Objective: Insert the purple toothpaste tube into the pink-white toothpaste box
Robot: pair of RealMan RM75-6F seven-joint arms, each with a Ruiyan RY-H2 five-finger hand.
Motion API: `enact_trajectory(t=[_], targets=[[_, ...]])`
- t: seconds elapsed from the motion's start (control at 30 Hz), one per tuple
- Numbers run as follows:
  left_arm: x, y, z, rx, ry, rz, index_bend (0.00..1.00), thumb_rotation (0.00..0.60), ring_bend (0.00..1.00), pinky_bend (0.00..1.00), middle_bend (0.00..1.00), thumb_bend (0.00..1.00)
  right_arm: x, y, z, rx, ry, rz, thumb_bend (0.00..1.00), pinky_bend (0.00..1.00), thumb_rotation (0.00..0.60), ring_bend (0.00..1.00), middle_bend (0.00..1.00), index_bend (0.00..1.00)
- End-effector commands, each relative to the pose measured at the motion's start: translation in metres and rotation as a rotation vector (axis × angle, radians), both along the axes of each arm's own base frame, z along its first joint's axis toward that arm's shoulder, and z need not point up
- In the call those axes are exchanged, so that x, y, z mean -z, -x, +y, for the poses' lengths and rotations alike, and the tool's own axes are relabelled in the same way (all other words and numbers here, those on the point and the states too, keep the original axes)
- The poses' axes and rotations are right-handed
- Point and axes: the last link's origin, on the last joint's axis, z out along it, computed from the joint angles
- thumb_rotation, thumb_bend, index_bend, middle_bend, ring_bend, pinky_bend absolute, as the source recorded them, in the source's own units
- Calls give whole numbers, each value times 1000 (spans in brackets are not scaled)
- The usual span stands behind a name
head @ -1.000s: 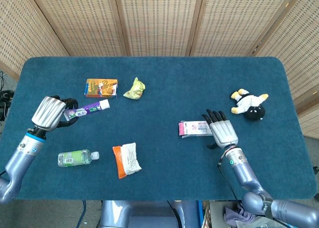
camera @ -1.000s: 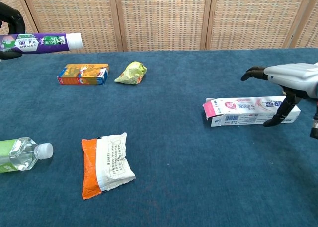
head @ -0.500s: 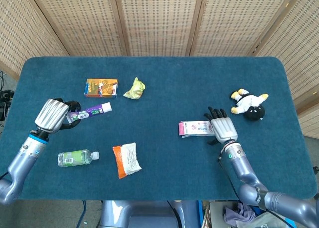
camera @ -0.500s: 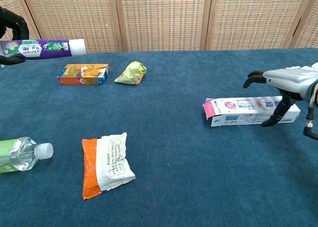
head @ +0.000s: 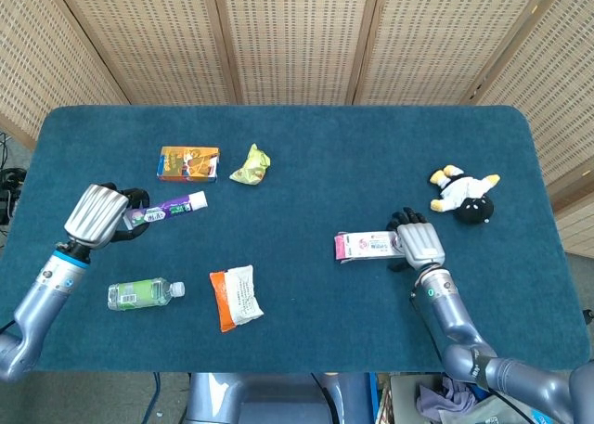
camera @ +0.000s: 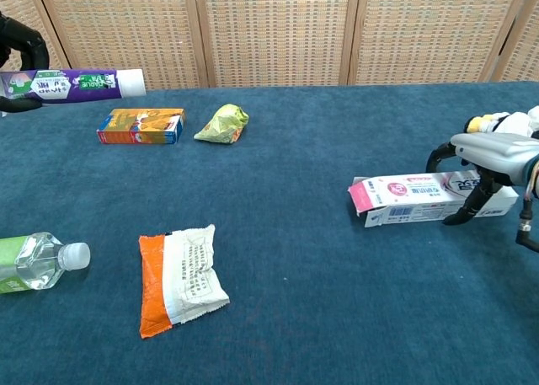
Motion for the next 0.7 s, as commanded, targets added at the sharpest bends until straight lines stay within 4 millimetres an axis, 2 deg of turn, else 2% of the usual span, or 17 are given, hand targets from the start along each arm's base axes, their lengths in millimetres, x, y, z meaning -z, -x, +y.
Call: enact_trajectory(t=[0.03, 0.23, 0.37, 0.7], targets=[[1, -1, 0, 1, 3, -2, 881, 600, 617, 615, 709, 296, 2, -1, -1, -6, 13, -19, 0, 363, 600, 265, 366, 447], [2, 0, -1, 3, 5, -1, 881, 600, 617, 615, 709, 296, 4, 0, 2, -25, 31, -34, 0, 480, 600, 410, 498, 552], [0, 1, -1, 5, 2, -6, 881, 600, 617, 615, 709, 297, 1, -6, 2, -36, 46, -59, 1, 495, 600, 419, 505, 558], [0, -13, -8, 32, 53, -62, 881, 600, 617, 615, 709, 296, -16, -51, 11, -59, 54, -215, 1, 498, 600, 419, 506, 559]])
